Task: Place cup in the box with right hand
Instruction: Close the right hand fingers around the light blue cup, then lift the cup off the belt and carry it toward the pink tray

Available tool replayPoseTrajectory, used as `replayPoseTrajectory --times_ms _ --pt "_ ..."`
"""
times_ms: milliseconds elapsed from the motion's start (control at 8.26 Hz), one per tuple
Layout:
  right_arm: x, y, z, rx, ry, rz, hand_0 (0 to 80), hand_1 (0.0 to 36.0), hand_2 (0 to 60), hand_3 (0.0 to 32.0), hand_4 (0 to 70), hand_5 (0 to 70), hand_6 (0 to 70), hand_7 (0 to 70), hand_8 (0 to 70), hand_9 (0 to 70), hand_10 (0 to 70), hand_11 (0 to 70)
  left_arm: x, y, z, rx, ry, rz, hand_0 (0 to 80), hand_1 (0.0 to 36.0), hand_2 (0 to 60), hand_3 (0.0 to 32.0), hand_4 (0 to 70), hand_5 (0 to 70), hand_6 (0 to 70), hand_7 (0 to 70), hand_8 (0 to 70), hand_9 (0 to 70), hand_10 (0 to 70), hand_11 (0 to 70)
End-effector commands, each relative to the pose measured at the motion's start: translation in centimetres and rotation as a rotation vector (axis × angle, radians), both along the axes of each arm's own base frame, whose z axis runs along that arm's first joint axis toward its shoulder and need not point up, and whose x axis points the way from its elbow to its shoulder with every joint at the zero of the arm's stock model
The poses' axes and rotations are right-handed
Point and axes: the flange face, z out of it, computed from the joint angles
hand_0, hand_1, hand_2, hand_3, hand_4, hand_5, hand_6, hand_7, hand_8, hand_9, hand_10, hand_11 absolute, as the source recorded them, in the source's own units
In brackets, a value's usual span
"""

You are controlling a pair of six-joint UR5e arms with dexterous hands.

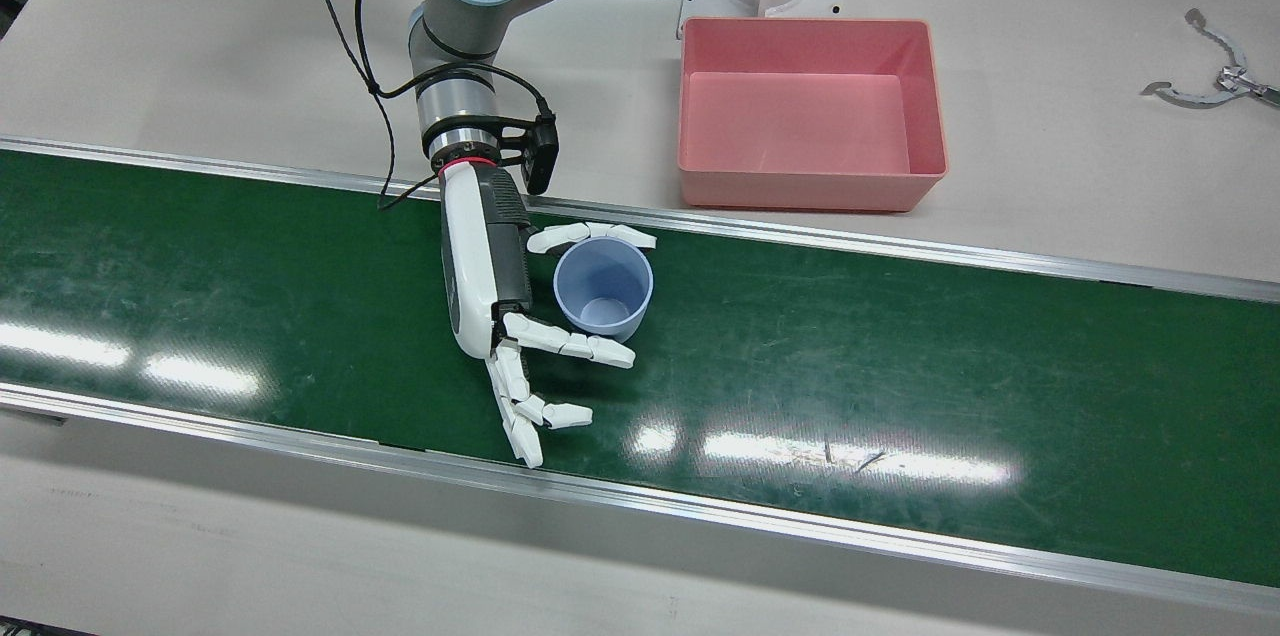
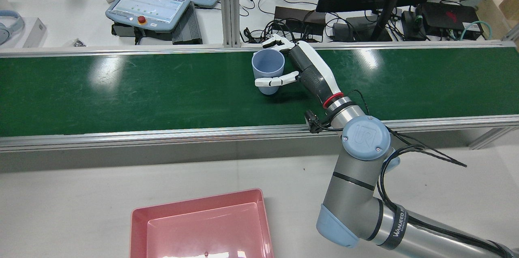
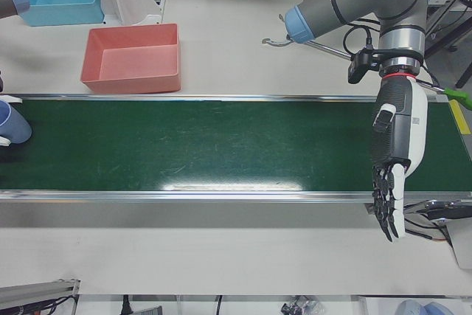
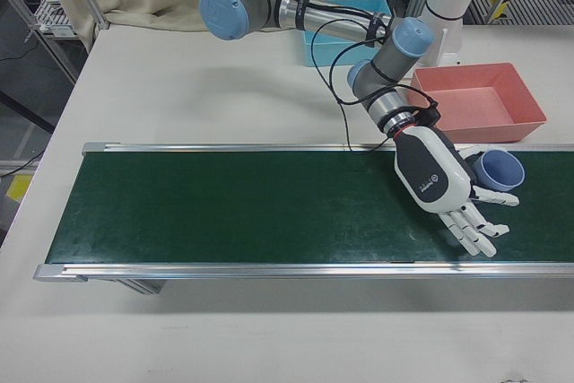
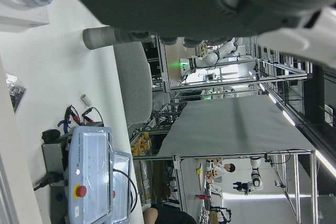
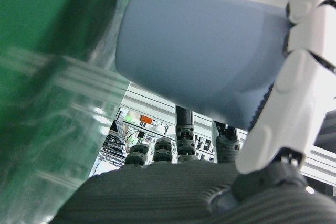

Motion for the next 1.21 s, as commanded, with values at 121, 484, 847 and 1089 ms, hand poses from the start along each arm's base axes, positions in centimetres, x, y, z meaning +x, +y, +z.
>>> replayPoseTrajectory --times_ms 121,484,847,1089 --pt "3.7 2.6 -2.2 0.053 -0.074 0.002 47.7 36.0 60.0 0.0 43.3 8.1 10.6 40.9 3.5 10.6 3.2 7.3 0.0 0.0 0.0 0.001 0.000 0.000 0.0 0.0 0.0 0.0 0.0 0.0 0.0 0.0 0.0 0.0 0.0 0.0" --pt "5.1 8.9 -4.8 0.113 -0.167 -0.079 49.0 36.0 60.0 0.0 44.0 8.3 11.5 45.9 3.2 11.1 3.0 7.1 -0.1 0.0 0.0 -0.001 0.001 -0.001 0.0 0.0 0.0 0.0 0.0 0.0 0.0 0.0 0.0 0.0 0.0 0.0" --pt "-0.7 15.3 -4.8 0.108 -0.169 -0.232 50.5 36.0 60.0 0.0 39.4 8.4 11.4 46.1 2.3 10.0 2.6 6.6 0.0 0.0 0.0 0.001 0.000 0.000 0.0 0.0 0.0 0.0 0.0 0.0 0.0 0.0 0.0 0.0 0.0 0.0" --pt "-2.9 17.7 -4.6 0.116 -0.133 -0.275 50.8 36.0 60.0 0.0 38.2 8.4 11.1 44.4 2.1 9.4 2.7 6.6 0.0 0.0 0.0 0.000 0.002 0.000 0.0 0.0 0.0 0.0 0.0 0.0 0.0 0.0 0.0 0.0 0.0 0.0"
